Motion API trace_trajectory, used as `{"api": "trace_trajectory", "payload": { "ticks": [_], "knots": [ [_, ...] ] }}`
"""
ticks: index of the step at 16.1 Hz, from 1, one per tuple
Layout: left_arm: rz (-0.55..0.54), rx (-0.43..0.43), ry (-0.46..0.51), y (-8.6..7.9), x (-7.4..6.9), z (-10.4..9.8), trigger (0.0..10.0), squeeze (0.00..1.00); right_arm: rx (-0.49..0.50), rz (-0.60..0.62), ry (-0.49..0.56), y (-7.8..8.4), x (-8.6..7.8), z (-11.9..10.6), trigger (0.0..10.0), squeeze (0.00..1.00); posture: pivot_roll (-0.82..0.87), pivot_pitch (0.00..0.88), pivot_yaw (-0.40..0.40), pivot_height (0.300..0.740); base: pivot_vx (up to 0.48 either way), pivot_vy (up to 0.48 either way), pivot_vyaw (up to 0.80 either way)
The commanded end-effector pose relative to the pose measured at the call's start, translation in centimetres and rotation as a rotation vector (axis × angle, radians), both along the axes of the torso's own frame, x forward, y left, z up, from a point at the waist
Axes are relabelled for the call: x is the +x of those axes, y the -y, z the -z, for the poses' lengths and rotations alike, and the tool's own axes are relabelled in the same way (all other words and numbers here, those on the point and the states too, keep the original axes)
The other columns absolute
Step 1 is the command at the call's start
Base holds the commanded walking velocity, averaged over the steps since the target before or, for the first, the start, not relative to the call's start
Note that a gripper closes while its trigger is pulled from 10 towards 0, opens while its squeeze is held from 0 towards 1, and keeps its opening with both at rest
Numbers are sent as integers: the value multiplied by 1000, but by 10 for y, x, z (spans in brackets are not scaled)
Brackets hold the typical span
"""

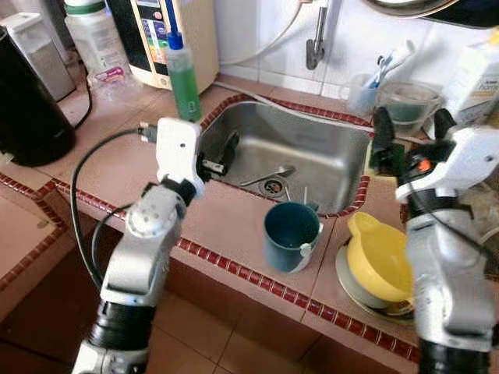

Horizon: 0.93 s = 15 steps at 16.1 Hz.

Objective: Kitchen organization

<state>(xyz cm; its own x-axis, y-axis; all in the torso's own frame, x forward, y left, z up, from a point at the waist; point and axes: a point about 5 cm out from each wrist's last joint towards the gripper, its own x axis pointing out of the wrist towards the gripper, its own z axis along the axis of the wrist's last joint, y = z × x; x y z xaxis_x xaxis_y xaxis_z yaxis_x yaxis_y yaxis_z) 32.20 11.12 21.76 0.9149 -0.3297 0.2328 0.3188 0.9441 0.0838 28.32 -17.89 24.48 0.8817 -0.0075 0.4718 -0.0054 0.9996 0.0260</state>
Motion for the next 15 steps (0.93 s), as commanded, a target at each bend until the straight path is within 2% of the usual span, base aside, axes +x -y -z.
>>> {"api": "trace_trajectory", "payload": {
  "ticks": [1,3,5,7,8,11,13,15],
  "knots": [
    [-31,-20,64,-3,-8,-5,10000,0,-22,30,53,-6,-9,-6,10000,0,-308,66,72,740,0,0,0],
    [-80,-52,96,-8,-13,0,10000,0,-83,65,70,-11,-14,-3,10000,0,-306,68,70,740,0,0,0],
    [-140,37,139,-11,-14,5,10000,0,-107,33,59,-18,-16,0,10000,0,-303,81,74,740,0,0,0],
    [-183,79,158,-14,-13,6,10000,0,-136,4,49,-24,-17,4,10000,0,-293,78,70,740,0,0,0],
    [-199,-13,141,-20,-12,5,10000,0,-168,4,50,-26,-18,7,10000,0,-290,78,69,740,0,0,0],
    [-206,0,128,-21,-14,9,10000,0,-157,13,40,-28,-18,11,10000,0,-284,79,73,740,0,0,0],
    [-192,41,128,-19,-16,12,10000,0,-164,4,25,-32,-18,15,10000,0,-280,87,73,740,0,0,0],
    [-175,30,118,-22,-16,13,10000,0,-175,-7,6,-32,-17,18,10000,0,-274,92,66,740,0,0,0]
  ]
}}
